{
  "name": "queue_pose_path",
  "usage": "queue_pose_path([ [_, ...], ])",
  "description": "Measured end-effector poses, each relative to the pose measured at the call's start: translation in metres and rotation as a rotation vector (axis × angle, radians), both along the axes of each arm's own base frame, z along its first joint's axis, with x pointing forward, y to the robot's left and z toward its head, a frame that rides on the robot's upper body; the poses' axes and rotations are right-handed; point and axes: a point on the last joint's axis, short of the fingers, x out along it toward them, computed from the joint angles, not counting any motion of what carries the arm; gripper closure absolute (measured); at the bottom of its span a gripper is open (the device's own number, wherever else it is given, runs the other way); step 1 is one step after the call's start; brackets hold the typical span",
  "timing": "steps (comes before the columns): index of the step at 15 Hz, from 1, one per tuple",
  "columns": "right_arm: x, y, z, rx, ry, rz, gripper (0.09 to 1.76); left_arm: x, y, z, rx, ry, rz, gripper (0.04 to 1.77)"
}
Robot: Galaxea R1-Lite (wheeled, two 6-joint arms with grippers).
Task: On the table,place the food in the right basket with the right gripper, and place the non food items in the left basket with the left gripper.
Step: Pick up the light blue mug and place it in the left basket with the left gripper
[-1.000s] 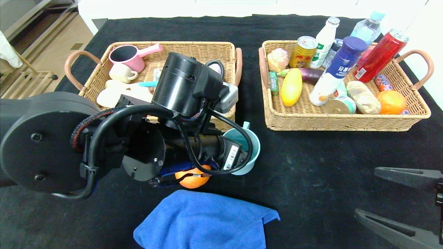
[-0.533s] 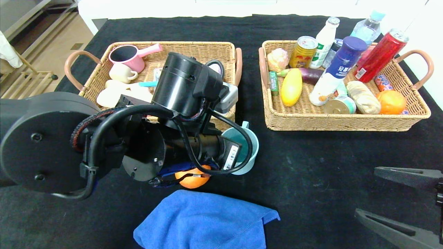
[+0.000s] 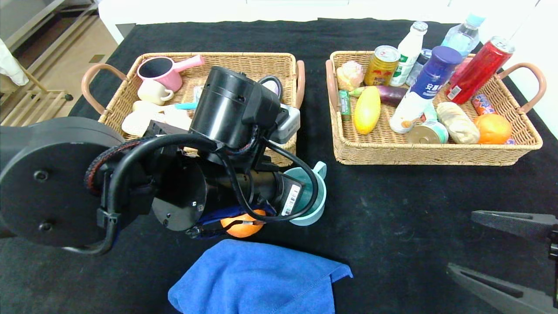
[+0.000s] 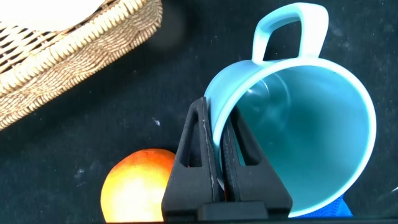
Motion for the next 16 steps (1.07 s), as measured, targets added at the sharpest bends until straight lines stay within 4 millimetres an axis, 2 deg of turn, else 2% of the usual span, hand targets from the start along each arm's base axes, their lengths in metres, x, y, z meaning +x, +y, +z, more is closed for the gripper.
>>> queue_pose_path([
  [11,0.0,0.0,-0.001,-0.002,0.002,0.001,0.14,-0.004,-0.001,0.0,0.002,0.002,-0.009,1.63],
  [16,-0.002,0.0,-0.001,-0.001,-0.001,0.008,0.14,-0.015,0.009,0.017,-0.06,-0.022,-0.009,1.63],
])
